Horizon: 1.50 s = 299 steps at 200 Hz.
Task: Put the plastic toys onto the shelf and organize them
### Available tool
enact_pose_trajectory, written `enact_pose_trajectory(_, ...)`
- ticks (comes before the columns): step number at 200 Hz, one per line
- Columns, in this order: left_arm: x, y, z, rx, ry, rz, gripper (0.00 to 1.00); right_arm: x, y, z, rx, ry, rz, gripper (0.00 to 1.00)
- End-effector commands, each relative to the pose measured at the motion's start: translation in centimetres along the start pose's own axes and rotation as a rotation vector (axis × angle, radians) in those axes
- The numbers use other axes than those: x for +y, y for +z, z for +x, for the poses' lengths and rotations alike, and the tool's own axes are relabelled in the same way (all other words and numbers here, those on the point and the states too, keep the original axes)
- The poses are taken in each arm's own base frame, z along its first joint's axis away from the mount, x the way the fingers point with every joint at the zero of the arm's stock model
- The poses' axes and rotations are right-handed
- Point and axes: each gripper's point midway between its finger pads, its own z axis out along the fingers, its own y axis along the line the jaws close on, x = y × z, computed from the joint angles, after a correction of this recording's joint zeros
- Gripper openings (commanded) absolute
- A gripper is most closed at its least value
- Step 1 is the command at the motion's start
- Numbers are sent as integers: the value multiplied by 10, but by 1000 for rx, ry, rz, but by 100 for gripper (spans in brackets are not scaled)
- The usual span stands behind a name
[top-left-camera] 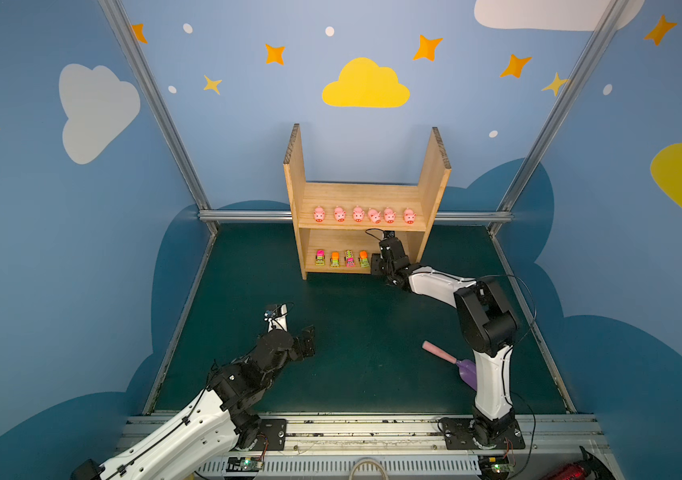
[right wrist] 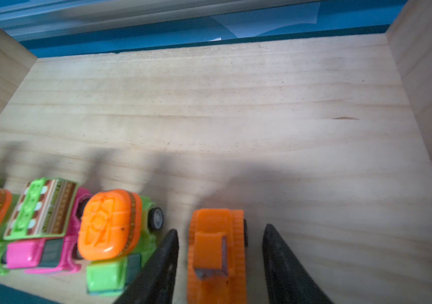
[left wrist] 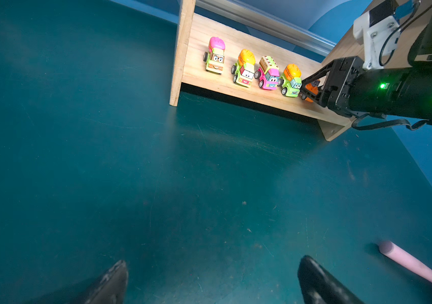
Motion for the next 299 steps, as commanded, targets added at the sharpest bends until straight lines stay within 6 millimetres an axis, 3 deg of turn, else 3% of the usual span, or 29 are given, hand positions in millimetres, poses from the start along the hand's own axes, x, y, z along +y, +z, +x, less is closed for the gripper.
enact_pose_trajectory(1, 3, -1, 4, 17, 9, -6, 100, -7, -4, 1, 9, 6, 15, 58)
enact_pose_trajectory(35, 3, -3, 3, 14, 4, -3, 100, -9, -15, -1, 0, 10, 14, 69)
enact_pose_trajectory(83, 6, -5, 3, 4, 1, -5, 100, -8, -33, 1, 9, 33, -10, 74)
enact_pose_trajectory(145, 2, -5, -2, -25, 2, 19, 100, -8, -73, 16, 22, 59, -54, 83)
enact_pose_trajectory(229, 25, -14, -17, -110, -6, -94, 100, 10, -170, 66, 72, -37, -174, 84)
enact_pose_trajectory(268, 36, -19, -22, -147, 2, -141, 100, -19, -211, 79, 59, -76, -119, 84)
enact_pose_trajectory(299, 37, -21, -33, -184, 19, -168, 100, -39, -244, 74, -17, -48, -97, 84)
